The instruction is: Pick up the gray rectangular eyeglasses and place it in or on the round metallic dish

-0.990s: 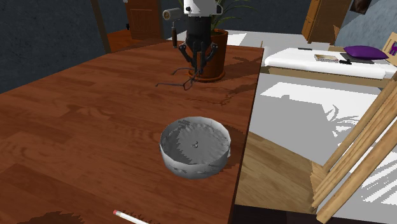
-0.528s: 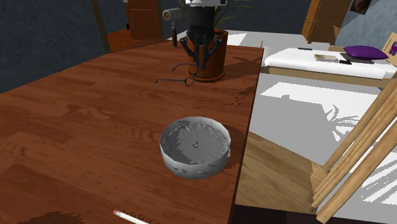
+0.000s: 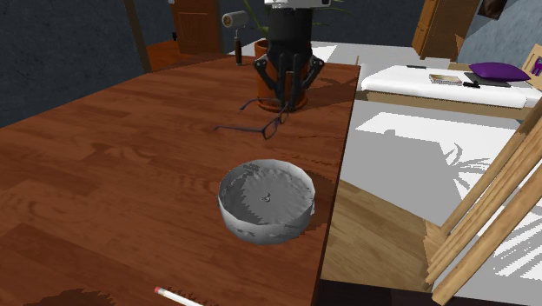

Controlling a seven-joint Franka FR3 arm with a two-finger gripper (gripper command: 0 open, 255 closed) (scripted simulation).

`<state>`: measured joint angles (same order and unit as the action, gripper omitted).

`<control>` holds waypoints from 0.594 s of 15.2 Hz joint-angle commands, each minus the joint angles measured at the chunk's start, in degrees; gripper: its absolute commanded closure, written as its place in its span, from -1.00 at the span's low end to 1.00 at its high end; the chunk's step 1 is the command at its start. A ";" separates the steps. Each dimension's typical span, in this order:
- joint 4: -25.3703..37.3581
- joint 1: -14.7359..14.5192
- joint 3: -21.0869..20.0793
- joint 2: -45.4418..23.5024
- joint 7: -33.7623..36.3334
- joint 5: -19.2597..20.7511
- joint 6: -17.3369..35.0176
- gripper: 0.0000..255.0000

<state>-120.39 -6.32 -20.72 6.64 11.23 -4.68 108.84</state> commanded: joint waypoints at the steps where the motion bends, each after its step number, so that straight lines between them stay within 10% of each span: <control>1: -4.66 -0.10 0.41 4.63 -1.22 -1.59 0.23 1.00; 9: -19.56 -2.31 2.40 21.22 -4.32 -6.17 -1.24 1.00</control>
<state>-138.59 -8.46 -18.56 26.58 7.24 -10.56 107.54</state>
